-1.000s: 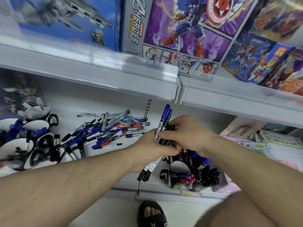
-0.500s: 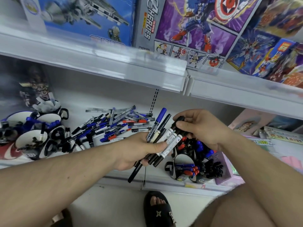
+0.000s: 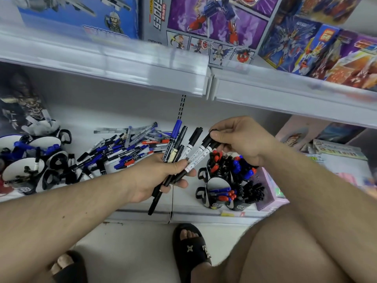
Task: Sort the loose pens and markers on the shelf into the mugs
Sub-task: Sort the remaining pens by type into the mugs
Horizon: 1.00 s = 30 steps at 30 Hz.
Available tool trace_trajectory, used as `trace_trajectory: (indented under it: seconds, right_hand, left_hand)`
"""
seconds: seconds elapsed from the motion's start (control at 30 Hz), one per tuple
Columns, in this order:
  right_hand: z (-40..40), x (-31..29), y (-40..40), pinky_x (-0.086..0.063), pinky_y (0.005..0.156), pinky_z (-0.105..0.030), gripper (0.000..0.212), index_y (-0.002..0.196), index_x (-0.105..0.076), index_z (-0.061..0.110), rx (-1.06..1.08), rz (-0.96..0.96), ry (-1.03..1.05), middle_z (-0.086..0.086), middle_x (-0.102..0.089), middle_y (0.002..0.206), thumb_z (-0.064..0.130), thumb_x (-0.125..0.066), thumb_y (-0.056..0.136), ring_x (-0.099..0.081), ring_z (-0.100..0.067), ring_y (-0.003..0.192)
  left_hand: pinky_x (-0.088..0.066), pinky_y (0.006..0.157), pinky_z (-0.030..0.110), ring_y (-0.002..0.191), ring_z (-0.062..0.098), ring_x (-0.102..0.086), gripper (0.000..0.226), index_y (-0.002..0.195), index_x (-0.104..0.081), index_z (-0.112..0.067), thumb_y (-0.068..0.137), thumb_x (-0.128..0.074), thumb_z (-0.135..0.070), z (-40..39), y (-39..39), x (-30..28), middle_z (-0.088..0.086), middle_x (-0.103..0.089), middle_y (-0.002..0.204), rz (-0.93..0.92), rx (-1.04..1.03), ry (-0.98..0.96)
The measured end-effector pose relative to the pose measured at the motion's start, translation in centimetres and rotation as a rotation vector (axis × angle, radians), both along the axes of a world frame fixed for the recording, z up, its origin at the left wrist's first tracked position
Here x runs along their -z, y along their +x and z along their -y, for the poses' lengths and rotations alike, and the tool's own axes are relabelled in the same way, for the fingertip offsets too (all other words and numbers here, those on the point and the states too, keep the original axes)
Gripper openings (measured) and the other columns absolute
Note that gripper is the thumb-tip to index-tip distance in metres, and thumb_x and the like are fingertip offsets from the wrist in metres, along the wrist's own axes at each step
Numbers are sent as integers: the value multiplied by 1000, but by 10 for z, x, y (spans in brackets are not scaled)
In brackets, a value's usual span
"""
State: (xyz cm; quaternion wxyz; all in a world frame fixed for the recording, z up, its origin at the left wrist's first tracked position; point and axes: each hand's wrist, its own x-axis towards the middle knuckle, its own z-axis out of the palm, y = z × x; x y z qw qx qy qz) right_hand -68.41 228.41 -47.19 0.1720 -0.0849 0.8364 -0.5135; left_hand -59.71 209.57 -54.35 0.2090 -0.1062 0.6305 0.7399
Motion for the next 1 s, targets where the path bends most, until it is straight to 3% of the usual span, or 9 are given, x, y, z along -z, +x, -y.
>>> trace_trajectory:
  seconds: [0.17,0.33,0.47,0.57,0.73,0.87,1.0]
  right_hand:
    - [-55,-7,-23,-53,54,-17,9,87,-71,9,148,-101,95,-4,-70,67,2,-66,90,-62,-9,53]
    - [-123,24,-28,-57,56,-19,11,97,-73,5,298,-231,248,0,-70,63,1,-68,89,-63,-7,50]
    - [-162,58,-23,-54,68,-25,12,93,-78,18,281,-365,584,4,-71,68,13,-68,88,-67,-10,62]
    - [-177,82,-21,-44,58,-24,19,77,-73,31,232,-383,754,4,-72,73,20,-64,88,-64,-19,69]
    - [-182,119,-32,-32,50,-13,15,85,-75,15,202,-421,810,-4,-72,80,13,-61,91,-52,-20,65]
    - [-181,154,-48,-39,57,-29,14,90,-74,11,152,-450,846,-8,-73,84,14,-61,93,-60,-26,71]
    - [-173,190,-48,-35,53,-30,6,82,-70,6,123,-567,905,-14,-66,69,4,-67,87,-59,-34,62]
  left_hand:
    - [-26,51,24,66,13,-68,17,108,-63,-14,95,-60,-25,2,-10,14,3,-77,96,17,-85,-92]
    - [-30,53,24,64,10,-67,17,108,-64,-17,95,-61,-27,-12,-24,22,1,-77,93,-3,-94,-123]
    - [-32,52,23,62,9,-65,20,110,-66,-17,94,-62,-29,-35,-40,23,-1,-76,88,-17,-61,-100]
    - [-35,55,24,59,8,-59,21,108,-68,-16,93,-62,-30,-52,-49,25,-2,-73,82,-22,-24,-111]
    - [-35,53,26,60,11,-50,18,109,-70,-19,95,-61,-27,-65,-59,38,-3,-65,76,-25,-32,-93]
    - [-34,54,26,58,12,-48,20,113,-68,-20,99,-55,-24,-64,-63,42,-2,-62,74,-24,-20,-67]
    - [-33,54,26,54,11,-46,21,113,-68,-22,101,-50,-23,-58,-63,41,-1,-59,72,-7,15,7]
